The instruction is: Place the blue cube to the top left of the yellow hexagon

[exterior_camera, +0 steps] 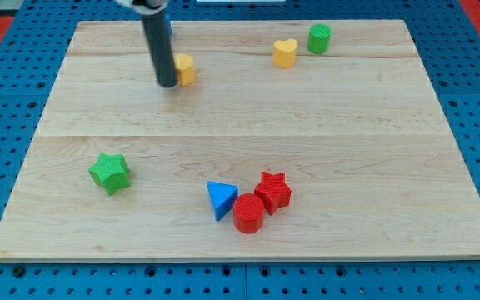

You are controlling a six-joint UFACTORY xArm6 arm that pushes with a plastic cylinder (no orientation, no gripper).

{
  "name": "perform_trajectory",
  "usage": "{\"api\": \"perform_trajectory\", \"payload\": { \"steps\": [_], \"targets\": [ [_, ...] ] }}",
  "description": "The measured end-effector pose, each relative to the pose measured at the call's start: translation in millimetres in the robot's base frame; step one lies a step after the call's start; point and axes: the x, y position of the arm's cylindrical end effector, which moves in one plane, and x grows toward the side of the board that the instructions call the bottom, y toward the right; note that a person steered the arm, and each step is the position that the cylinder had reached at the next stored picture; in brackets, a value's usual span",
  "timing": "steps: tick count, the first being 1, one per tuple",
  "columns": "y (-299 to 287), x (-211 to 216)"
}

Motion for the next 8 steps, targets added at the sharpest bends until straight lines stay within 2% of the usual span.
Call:
{"api": "perform_trajectory", "payload": {
  "steps": [1, 3, 4, 5, 6, 8],
  "targets": [
    [24, -23],
    [55, -32],
    [37, -31],
    [-51, -27],
    [-102, -51],
    [-86, -129]
  ]
}}
